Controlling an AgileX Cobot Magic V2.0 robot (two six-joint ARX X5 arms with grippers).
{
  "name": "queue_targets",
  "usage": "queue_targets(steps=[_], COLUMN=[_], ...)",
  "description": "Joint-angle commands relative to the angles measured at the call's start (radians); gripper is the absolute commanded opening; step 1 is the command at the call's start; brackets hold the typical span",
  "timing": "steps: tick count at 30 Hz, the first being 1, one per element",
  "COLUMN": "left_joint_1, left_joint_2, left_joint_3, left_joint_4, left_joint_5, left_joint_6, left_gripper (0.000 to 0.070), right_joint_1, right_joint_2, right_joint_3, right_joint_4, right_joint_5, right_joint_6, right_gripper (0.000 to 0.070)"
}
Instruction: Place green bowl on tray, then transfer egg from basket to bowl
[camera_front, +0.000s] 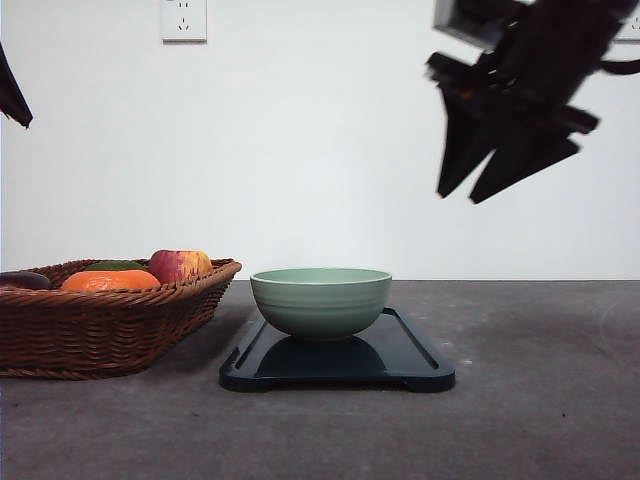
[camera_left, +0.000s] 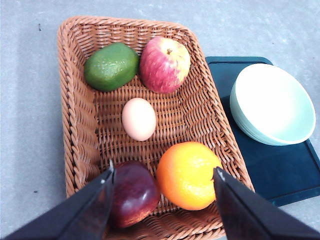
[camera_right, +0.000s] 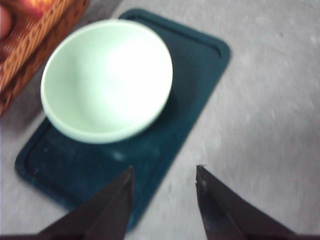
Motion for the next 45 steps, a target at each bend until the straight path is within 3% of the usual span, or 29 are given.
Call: queue_targets(steps=[1,11,16,24,30,39,45], left_joint_1=[-0.002,-0.002,-0.002,-0.014,-0.059,-0.168,-0.199], left_joint_2=[0.004,0.004,0.004,0.037,0.155,0.413,0.593], left_joint_3=[0.024,0.024,0.024,0.025,0.053,0.204,0.332], left_joint_4=[0.007,0.028,0.046,0.052,0.050,0.024,0.012], left_joint_5=[0.003,0.003,0.003,0.003,-0.005,-0.225,-0.251], left_joint_6=[0.000,0.000,0.000,-0.007,-0.057,-0.056,-0.051], left_gripper=[0.0390,0.0389,0.0390,0.0390,0.0390,0.0390,0.0391], right_joint_1=[-0.002,-0.054,-0.065,-0.067,-0.067,-0.067,-0.067], right_joint_2=[-0.032,-0.259,-0.331,-0.360,-0.360,-0.360,-0.360], right_joint_3=[-0.022,-0.193,-0.265,-0.301,-0.301,-0.301,-0.301], right_joint_4=[0.010,0.010,0.032,0.066,0.073,0.073,0.073], right_joint_5=[0.004,0.012,0.024,0.024,0.031,0.031,0.032], right_joint_6=[-0.013,-0.032,-0.079,-0.090,-0.090,-0.090,-0.089], right_gripper=[0.0244,0.0244,0.0244,0.0244,0.0244,0.0244,0.0244])
